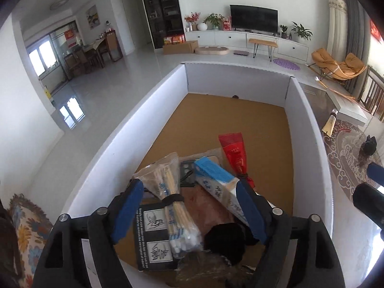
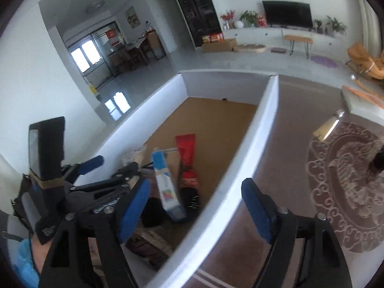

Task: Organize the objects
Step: 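Carry the ointment box and cotton swabs over the bin and open both grippers, then move the left gripper back to the gold tube and grasp it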

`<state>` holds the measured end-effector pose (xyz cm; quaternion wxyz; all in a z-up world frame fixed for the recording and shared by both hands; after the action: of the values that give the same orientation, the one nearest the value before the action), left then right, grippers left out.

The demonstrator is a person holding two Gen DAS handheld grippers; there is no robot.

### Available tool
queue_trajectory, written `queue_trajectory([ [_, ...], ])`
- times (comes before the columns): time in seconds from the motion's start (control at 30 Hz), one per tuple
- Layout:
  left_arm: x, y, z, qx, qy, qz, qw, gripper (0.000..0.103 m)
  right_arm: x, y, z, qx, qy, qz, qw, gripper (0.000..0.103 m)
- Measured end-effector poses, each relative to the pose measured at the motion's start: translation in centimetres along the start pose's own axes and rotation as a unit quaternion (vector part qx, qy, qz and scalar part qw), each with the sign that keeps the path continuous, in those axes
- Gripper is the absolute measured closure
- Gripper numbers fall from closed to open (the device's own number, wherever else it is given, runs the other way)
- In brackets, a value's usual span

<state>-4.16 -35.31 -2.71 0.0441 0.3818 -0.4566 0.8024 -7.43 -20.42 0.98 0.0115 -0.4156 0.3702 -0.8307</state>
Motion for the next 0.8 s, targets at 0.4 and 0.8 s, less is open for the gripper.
queue_trajectory([
  [0.4,2.3,-9.7,-13.7,-0.076,0.096,-0.111,0.9862,0.024,-12.3,-11.0,-21.5,-0.302,0.064,-0.014,0.951,0.005],
  [0.8,0.9,-11.5,-17.8,-0.113,0.123,-0.093,0.9815,0.024,-14.4,-13.4,-24.9,-0.334,0.111,-0.009,0.936,0.005],
])
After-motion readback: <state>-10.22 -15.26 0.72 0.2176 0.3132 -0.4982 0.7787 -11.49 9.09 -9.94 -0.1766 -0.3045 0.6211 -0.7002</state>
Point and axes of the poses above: each gripper's, at about its wrist camera, not at the fingertips, and y roughly the way its jaws point, z to its left, x to its top, the point moved 8 cm from there along y, roughly the way its jaws point, and after that the axes turned 13 degrees about x, right-handed, at the moved point
